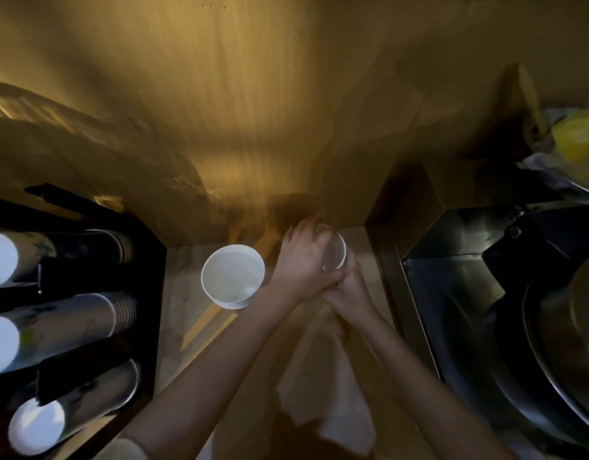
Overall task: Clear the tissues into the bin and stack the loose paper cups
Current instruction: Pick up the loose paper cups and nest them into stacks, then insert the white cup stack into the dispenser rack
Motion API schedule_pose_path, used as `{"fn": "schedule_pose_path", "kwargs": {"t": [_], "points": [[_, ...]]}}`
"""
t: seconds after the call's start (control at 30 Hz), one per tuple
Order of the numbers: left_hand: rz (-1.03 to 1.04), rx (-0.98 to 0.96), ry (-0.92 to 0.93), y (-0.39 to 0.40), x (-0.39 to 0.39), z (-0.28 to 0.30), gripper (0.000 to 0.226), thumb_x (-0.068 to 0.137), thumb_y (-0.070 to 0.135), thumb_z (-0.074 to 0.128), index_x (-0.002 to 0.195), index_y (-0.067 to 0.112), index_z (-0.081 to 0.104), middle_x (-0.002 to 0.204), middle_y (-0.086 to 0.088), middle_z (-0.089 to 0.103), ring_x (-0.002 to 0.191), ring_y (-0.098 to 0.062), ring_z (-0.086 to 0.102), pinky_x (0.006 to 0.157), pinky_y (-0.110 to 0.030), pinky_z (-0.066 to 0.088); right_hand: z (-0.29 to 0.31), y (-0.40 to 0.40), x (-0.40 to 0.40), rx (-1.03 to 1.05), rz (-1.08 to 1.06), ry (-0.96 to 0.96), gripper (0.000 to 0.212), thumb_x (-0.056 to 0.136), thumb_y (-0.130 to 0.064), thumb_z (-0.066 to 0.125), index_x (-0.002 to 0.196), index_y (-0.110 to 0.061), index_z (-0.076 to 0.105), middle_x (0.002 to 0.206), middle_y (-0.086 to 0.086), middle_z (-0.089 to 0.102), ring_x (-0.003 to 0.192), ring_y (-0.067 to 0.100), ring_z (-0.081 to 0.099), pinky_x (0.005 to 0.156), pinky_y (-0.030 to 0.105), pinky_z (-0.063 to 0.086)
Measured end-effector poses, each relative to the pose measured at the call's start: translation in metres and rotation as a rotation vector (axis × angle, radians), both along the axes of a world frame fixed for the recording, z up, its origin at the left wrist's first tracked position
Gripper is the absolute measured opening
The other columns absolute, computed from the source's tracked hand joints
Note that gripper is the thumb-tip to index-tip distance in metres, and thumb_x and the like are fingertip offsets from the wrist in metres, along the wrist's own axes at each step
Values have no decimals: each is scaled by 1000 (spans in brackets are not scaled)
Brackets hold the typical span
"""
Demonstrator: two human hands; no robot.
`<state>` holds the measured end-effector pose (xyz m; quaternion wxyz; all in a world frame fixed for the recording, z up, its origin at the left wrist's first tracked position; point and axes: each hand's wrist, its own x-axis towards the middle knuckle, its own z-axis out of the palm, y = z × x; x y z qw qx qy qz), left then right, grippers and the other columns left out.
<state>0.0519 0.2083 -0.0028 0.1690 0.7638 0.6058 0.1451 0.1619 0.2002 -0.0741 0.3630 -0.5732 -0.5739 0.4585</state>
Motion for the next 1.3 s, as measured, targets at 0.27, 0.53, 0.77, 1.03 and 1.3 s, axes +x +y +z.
{"fn": "schedule_pose_path", "kwargs": {"t": [0.27,0.53,0.77,1.03,1.3], "points": [[20,-94,49,-1,3,-18,77,75,44,65,140,27,28,151,-8,23,140,-38,10,112,-53,23,-4,-17,4,-311,-132,277,31,83,7,54,111,-7,52,95,7,59,83,14,57,64,15,47],[-53,106,14,-29,-4,-5,78,67,37,68,134,24,31,141,-17,36,125,-39,34,95,-52,43,32,-37,-3,-934,-323,707,55,95,-45,32,83,1,58,71,21,65,81,40,61,64,39,51],[150,369,-434,-72,-16,44,82,65,35,74,136,27,33,141,-6,31,129,-22,32,100,-21,25,89,-64,-19,-750,-136,1098,60,89,-59,34,104,-12,67,102,16,73,93,30,70,70,39,59],[373,670,-482,-140,-69,70,78,64,43,70,129,25,32,130,-2,23,122,-27,41,103,-27,38,138,-95,-77,-628,269,1059,52,69,-56,64,101,-16,73,101,5,73,93,17,69,83,30,54],[661,682,-594,-222,-139,70,75,64,39,70,124,23,28,130,-9,33,127,-21,37,106,-25,34,150,-134,-158,-353,563,712,70,53,-32,82,117,-18,56,116,5,67,108,18,64,90,37,54]]}}
